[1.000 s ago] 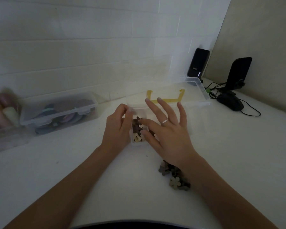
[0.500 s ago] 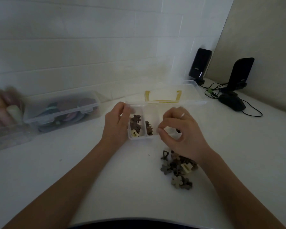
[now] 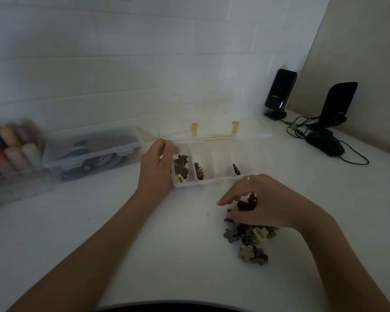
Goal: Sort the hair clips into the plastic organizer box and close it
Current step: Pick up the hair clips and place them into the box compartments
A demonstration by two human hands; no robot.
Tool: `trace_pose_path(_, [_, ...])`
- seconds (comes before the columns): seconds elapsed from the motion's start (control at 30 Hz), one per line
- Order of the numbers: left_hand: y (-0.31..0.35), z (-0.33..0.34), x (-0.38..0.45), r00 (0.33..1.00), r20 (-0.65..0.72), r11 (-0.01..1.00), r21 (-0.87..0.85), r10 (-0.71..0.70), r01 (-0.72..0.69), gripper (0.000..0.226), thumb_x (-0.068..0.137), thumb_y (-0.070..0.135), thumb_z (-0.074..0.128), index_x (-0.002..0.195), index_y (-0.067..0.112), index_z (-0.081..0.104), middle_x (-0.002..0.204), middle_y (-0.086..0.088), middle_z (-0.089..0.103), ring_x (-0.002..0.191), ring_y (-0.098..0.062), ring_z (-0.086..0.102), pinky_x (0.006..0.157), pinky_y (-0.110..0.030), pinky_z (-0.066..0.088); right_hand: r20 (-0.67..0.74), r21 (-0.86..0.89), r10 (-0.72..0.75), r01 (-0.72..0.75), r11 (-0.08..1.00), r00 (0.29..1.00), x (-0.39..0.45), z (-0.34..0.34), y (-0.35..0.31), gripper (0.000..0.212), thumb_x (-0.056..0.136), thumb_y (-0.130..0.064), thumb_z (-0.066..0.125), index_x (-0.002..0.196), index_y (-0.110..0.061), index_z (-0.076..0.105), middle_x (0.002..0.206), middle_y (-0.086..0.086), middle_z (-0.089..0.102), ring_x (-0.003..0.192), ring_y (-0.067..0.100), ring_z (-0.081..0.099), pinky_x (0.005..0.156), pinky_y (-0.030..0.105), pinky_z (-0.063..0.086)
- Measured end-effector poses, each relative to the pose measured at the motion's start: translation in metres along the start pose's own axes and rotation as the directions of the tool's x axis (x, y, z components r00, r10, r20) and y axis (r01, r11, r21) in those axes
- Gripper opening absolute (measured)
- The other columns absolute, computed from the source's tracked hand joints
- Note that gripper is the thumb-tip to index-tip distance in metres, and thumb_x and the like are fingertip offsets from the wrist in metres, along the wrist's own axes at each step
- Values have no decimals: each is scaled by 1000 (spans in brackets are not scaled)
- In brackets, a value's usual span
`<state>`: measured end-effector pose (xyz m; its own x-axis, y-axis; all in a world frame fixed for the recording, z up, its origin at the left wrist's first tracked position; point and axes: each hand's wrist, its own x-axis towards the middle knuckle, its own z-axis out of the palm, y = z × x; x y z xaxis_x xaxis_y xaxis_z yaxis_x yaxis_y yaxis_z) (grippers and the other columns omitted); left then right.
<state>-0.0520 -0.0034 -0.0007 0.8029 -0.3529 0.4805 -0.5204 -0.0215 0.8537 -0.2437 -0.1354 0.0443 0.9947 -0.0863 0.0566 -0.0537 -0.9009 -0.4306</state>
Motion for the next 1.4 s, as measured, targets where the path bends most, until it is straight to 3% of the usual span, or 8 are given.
trace_pose_path(0.27, [-1, 1, 0, 1000, -4, 1000, 3, -16, 16, 29, 99, 21, 42, 86, 5, 62, 78, 10, 63, 65, 4, 53, 63, -19, 45, 37, -66, 13, -10, 998, 999, 7, 9, 6, 13, 82, -30, 67, 95, -28, 69, 97, -16, 65, 92, -1, 54, 89, 22, 45])
trace_pose_path(0.43, [1, 1, -2, 1000, 4, 1000, 6, 5, -5, 29, 99, 21, 42, 87, 3, 61, 75, 8, 61, 62, 2, 53, 57, -17, 45, -116, 184, -15, 37, 982, 993, 8, 9, -1, 17, 77, -21, 74, 94, -23, 70, 84, -16, 70, 80, -4, 64, 74, 7, 45])
trace_pose_path(0.63, [5, -2, -1, 999, 39, 999, 23, 23, -24, 27, 98, 16, 43, 86, -2, 58, 79, -11, 62, 59, 4, 48, 55, -7, 37, -272, 263, -35, 109, 959, 962, 8, 4, -8, 41, 76, -11, 76, 106, -24, 50, 101, -22, 67, 92, -3, 63, 83, 14, 48])
trace_pose_path(0.77, [0, -6, 5, 998, 49, 1000, 5, 27, -28, 24, 99, 16, 43, 82, 5, 57, 74, 2, 58, 62, 4, 50, 58, -7, 36, -313, 275, -1, 92, 957, 950, 8, 6, -7, 39, 79, -8, 72, 101, -23, 44, 106, -25, 66, 98, -14, 58, 85, 7, 43])
trace_pose_path(0.9, [-6, -7, 7, 997, 76, 1000, -10, 27, -26, 26, 98, 20, 42, 85, 3, 58, 76, -2, 59, 67, -2, 51, 60, -13, 38, -486, 221, 30, 90, 971, 873, 10, 6, -3, 37, 84, -6, 66, 94, -30, 39, 112, -27, 61, 101, -14, 56, 83, 8, 43])
trace_pose_path(1.03, [-1, -6, 6, 994, 95, 997, -54, 61, -56, 25, 100, 15, 40, 88, -2, 55, 79, -9, 58, 68, 0, 49, 63, -8, 37, -607, 146, 45, 55, 988, 793, 10, 5, 5, 26, 88, 2, 56, 91, -21, 44, 121, -18, 59, 109, 7, 58, 85, 19, 47])
trace_pose_path(1.17, [3, -4, 5, 995, 97, 993, -114, 38, -27, 20, 102, 12, 36, 89, 9, 51, 77, 8, 52, 66, 9, 49, 64, -6, 37, -598, 129, 59, 23, 991, 799, 12, 7, 11, 24, 89, 3, 53, 92, -19, 44, 121, -17, 58, 113, 11, 56, 89, 22, 45])
trace_pose_path(1.4, [-2, -2, 4, 995, 103, 987, -162, 10, 7, 25, 102, 22, 35, 87, 31, 53, 82, 8, 55, 80, -11, 52, 76, -27, 44, -617, 62, 50, -15, 998, 785, 13, 7, 13, 23, 85, 2, 59, 89, -19, 50, 116, -11, 62, 101, -1, 51, 81, 5, 39])
